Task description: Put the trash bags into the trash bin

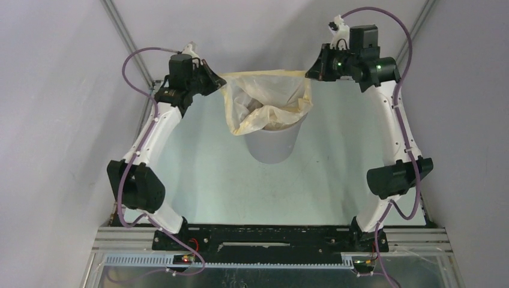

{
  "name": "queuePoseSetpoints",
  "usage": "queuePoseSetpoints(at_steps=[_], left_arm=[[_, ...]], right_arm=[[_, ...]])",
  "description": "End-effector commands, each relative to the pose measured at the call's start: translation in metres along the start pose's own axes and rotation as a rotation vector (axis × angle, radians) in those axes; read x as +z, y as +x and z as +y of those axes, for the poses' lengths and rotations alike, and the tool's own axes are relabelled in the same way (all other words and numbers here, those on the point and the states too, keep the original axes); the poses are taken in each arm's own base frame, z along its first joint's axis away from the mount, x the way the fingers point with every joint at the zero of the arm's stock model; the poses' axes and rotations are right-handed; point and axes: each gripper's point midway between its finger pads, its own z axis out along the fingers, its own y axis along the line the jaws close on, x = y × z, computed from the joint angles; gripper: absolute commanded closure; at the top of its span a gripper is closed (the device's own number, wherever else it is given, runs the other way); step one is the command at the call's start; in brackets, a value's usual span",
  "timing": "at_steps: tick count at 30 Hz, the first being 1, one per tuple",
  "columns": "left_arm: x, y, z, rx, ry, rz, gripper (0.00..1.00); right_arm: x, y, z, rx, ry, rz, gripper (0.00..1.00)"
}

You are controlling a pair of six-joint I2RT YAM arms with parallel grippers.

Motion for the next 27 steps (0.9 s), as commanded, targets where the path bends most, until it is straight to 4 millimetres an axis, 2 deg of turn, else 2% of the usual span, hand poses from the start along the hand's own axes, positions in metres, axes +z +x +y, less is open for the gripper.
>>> queuePoseSetpoints(at_steps=[1,6,11,15,20,24,27], left_arm=[[-0.001,-0.027,-0.018,0.025,0.051,-0.053,1.0],[0.024,-0.011,-0.02,0.004,0.112,0.039,0.99],[0.042,0.001,-0.022,-0.003,0.156,0.106,0.88],[0.053,0.009,-0.011,0.0,0.127,0.139,0.83],[0.063,0.032,0.009,-0.019,0.077,0.205,0.82],[0.067,0.055,0.023,-0.048,0.056,0.258,0.77],[0.066,0.064,0.028,-0.055,0.046,0.27,0.7]], right_arm=[[-0.017,-0.02,-0.02,0.097,-0.004,-0.045,1.0],[0.007,-0.019,-0.051,0.165,0.012,-0.012,1.0],[0.035,-0.014,-0.081,0.207,0.05,0.005,1.0],[0.053,-0.004,-0.103,0.239,0.091,0.03,1.0],[0.065,0.024,-0.111,0.257,0.095,0.112,1.0],[0.067,0.047,-0.112,0.261,0.105,0.158,1.0],[0.06,0.047,-0.108,0.247,0.116,0.142,1.0]])
